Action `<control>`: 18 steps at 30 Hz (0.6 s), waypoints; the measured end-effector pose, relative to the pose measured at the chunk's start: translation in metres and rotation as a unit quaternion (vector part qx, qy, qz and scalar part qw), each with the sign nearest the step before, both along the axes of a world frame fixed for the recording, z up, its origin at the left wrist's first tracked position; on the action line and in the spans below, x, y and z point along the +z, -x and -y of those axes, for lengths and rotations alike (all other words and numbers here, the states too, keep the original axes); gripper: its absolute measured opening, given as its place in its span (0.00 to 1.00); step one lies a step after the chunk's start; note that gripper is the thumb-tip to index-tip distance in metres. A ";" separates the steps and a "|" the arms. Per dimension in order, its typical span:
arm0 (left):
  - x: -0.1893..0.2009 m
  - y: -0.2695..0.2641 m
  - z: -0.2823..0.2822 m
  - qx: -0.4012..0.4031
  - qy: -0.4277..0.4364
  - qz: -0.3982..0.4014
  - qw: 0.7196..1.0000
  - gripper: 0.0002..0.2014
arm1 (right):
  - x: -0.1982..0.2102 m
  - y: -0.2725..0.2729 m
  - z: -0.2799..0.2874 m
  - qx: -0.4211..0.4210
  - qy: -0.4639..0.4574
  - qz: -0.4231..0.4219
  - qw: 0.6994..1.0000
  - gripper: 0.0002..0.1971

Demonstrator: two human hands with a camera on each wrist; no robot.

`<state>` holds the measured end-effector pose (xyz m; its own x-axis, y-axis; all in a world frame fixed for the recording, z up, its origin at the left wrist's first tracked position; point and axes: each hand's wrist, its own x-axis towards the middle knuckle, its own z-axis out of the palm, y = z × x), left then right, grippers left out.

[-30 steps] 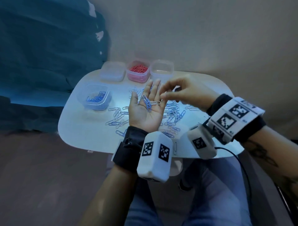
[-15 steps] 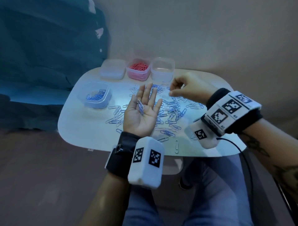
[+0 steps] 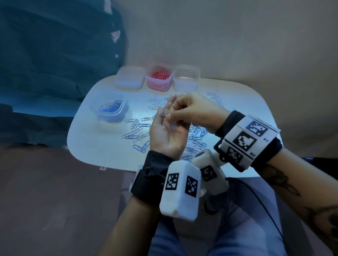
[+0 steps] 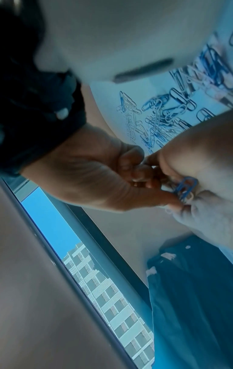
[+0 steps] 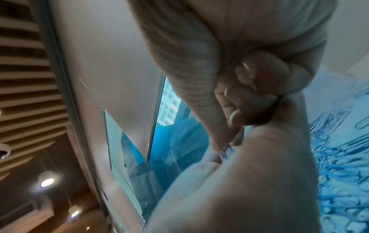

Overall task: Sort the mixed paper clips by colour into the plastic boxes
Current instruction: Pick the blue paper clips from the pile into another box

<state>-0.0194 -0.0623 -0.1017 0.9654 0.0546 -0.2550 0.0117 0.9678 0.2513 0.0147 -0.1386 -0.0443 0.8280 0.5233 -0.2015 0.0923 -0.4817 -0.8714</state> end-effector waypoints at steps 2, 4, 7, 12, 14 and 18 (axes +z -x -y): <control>0.001 0.001 0.004 0.006 -0.013 -0.006 1.000 0.20 | 0.003 0.003 0.001 -0.005 -0.033 -0.026 0.999 0.11; 0.004 0.002 0.009 0.013 -0.039 -0.007 0.999 0.19 | 0.002 0.004 0.001 -0.026 -0.046 -0.028 0.998 0.12; 0.008 0.002 0.016 0.039 -0.082 -0.001 0.996 0.16 | 0.000 0.003 0.001 -0.061 -0.071 -0.016 0.995 0.12; 0.013 0.004 0.021 0.052 -0.092 0.002 0.994 0.16 | -0.001 0.007 0.006 -0.095 -0.086 -0.003 0.992 0.13; 0.014 0.006 0.020 0.049 -0.061 -0.012 0.997 0.17 | 0.002 0.008 0.009 -0.112 -0.090 -0.003 0.990 0.13; 0.015 0.014 0.017 0.040 0.018 -0.044 0.998 0.17 | 0.010 0.008 0.014 -0.126 -0.137 -0.033 0.982 0.13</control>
